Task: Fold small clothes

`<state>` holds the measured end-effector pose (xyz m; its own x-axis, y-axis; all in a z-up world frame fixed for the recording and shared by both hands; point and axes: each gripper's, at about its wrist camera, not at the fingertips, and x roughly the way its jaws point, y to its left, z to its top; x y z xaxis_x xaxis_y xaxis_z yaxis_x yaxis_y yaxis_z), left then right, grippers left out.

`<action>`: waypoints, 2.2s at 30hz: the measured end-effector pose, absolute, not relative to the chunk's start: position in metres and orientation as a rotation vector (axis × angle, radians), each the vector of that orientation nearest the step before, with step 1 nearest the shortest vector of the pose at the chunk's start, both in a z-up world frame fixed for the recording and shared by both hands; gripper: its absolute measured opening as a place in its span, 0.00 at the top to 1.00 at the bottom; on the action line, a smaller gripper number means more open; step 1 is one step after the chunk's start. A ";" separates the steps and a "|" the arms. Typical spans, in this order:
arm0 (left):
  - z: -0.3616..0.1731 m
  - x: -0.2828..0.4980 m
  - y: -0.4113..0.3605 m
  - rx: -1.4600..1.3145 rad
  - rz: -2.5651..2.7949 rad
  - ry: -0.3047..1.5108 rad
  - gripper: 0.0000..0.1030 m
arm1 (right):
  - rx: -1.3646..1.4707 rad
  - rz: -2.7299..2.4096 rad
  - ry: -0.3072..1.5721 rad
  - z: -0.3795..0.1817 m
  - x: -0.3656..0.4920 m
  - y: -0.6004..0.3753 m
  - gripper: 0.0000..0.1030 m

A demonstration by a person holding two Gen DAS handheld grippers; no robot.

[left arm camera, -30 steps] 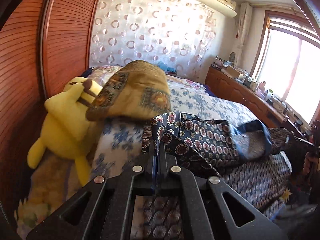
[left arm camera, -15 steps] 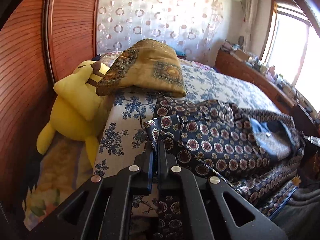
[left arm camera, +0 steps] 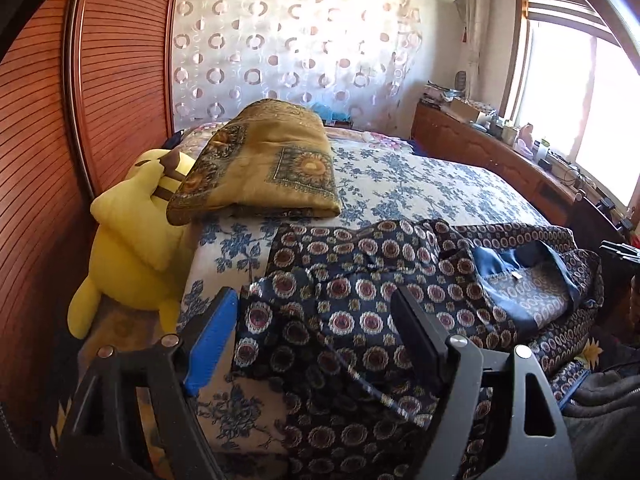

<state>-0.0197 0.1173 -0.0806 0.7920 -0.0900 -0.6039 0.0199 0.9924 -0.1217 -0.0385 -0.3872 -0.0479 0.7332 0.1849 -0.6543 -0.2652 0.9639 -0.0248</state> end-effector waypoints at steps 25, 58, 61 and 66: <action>-0.072 0.014 0.128 -0.133 -0.052 0.688 0.23 | -0.033 0.230 0.845 -0.098 0.077 -0.370 0.45; -0.063 0.062 0.116 -0.161 -0.196 0.807 0.96 | -0.137 0.348 0.786 -0.067 0.055 -0.354 0.94; -0.022 0.043 0.111 -0.157 -0.216 0.699 0.96 | -0.122 0.353 0.675 -0.027 0.038 -0.358 0.95; 0.055 0.020 0.114 -0.150 -0.192 0.487 0.96 | -0.165 0.362 0.472 0.054 0.006 -0.355 0.95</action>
<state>0.0196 0.1143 0.0553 0.8662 -0.2181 -0.4497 0.1470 0.9711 -0.1878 0.0060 -0.3547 0.0540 0.8288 0.3013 -0.4714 -0.3769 0.9234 -0.0725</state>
